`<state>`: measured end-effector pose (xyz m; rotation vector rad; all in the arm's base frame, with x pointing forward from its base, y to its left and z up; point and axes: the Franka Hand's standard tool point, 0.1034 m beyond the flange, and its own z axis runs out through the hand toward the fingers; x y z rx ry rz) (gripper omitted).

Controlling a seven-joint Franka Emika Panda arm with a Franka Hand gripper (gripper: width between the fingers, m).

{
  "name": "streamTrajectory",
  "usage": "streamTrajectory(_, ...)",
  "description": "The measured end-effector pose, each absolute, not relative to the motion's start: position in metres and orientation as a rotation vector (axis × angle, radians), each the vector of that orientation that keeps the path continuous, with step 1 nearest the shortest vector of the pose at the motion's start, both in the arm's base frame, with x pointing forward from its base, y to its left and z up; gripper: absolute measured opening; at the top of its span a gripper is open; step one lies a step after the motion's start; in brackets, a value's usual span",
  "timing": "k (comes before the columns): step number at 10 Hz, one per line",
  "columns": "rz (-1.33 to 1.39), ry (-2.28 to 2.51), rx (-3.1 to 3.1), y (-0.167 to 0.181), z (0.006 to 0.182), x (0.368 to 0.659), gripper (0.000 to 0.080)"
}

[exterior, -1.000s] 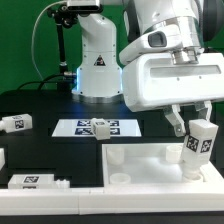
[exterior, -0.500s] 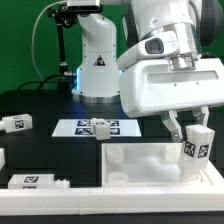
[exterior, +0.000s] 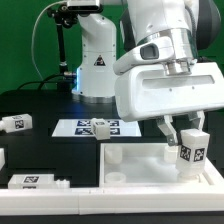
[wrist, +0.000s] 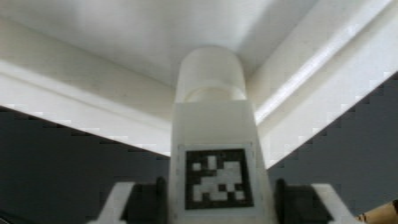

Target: Assemble one leg

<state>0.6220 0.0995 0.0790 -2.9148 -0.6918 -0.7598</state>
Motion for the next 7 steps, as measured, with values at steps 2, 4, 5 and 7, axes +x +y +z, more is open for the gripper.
streamTrajectory(2, -0.760, -0.691, -2.915, 0.0992, 0.0791, 0.6224, 0.0289)
streamTrajectory(4, -0.760, -0.691, -2.915, 0.0991, 0.0790, 0.6223, 0.0494)
streamTrajectory(5, -0.760, -0.691, -2.915, 0.0991, 0.0790, 0.6223, 0.0598)
streamTrajectory(7, -0.760, -0.691, -2.915, 0.0991, 0.0790, 0.6223, 0.0639)
